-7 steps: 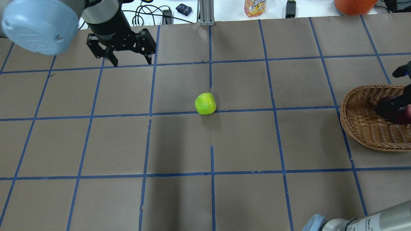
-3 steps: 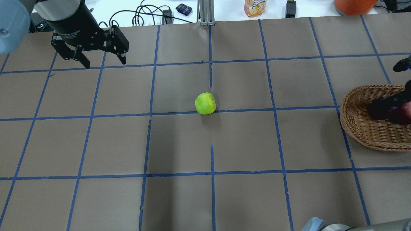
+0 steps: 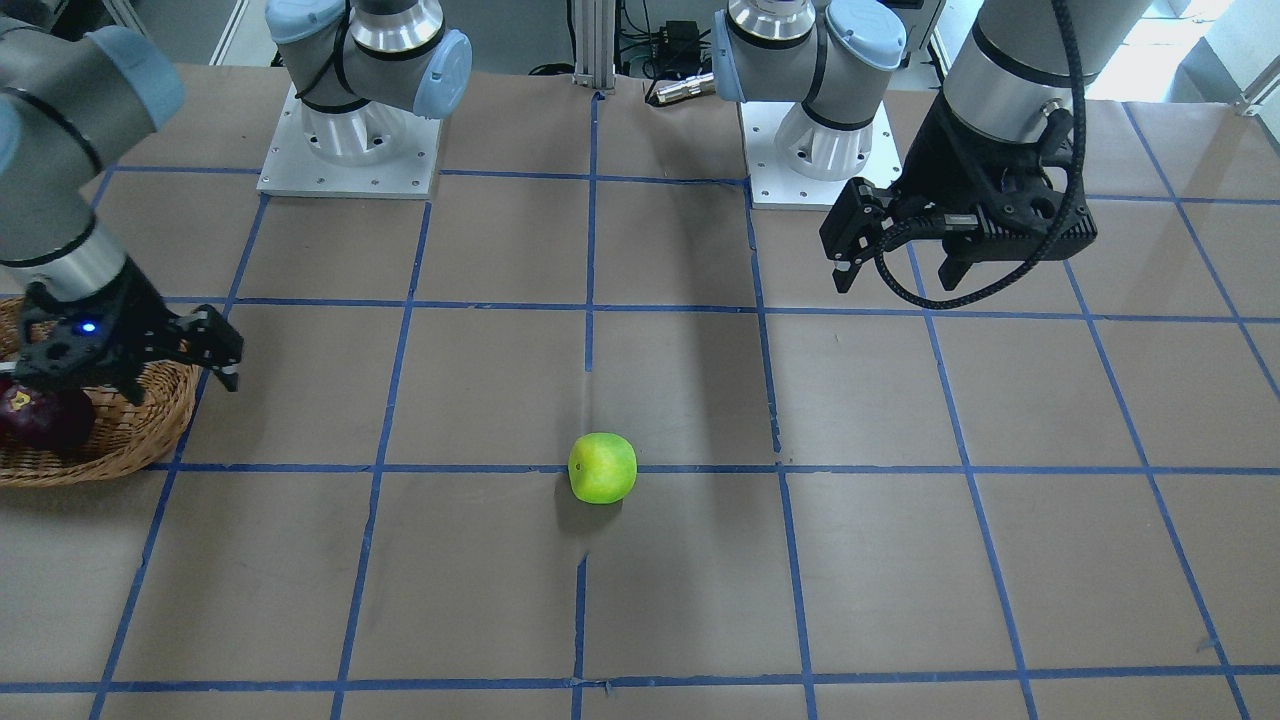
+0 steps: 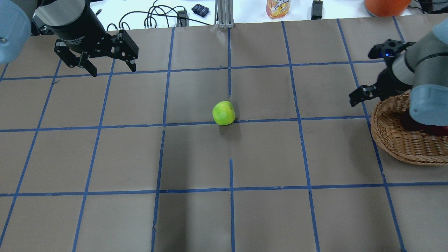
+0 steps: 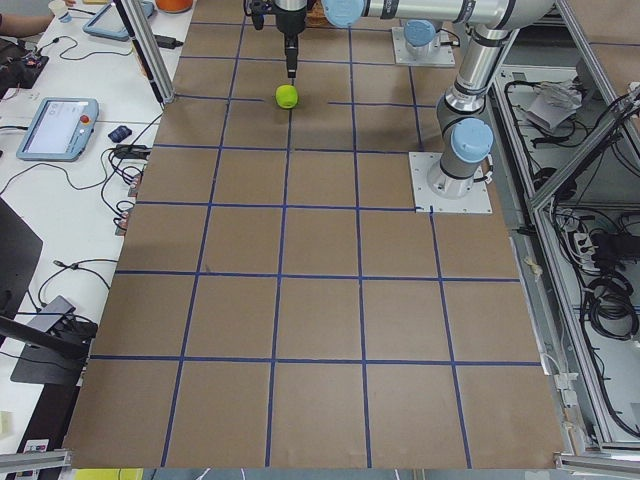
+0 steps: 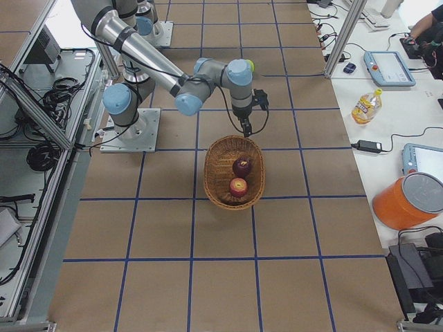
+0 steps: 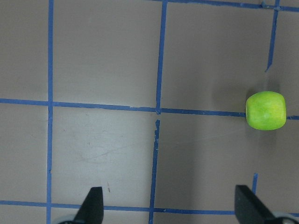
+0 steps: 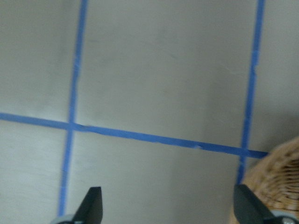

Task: Put all apples into basket
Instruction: 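Reach the right gripper to the green apple and grasp it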

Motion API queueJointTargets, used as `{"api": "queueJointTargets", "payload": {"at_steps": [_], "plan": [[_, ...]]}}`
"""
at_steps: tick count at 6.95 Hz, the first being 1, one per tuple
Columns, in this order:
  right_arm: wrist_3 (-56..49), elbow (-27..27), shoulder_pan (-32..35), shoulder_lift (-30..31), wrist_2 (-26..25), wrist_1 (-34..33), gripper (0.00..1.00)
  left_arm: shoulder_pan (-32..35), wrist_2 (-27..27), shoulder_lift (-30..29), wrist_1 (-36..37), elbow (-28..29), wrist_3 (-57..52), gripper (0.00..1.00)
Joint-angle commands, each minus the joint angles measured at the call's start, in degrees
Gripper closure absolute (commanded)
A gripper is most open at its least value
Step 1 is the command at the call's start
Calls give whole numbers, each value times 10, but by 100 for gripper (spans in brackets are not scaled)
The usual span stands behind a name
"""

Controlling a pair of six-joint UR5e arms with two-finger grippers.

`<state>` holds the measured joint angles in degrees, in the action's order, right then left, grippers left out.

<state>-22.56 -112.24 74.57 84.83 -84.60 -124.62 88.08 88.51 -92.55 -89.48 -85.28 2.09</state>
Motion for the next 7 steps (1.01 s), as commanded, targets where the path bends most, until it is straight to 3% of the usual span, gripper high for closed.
{"api": "queueJointTargets", "payload": {"at_steps": [1, 3, 4, 7], "plan": [[277, 61, 166, -41, -15, 3, 0, -1, 1, 3, 4, -7, -2, 0], [353, 169, 276, -146, -23, 3, 0, -1, 2, 8, 4, -12, -2, 0], [406, 213, 325, -195, -54, 4, 0, -1, 2, 10, 4, -13, -2, 0], [454, 229, 378, -252, -64, -4, 0, -1, 2, 9, 7, -14, -2, 0]]}}
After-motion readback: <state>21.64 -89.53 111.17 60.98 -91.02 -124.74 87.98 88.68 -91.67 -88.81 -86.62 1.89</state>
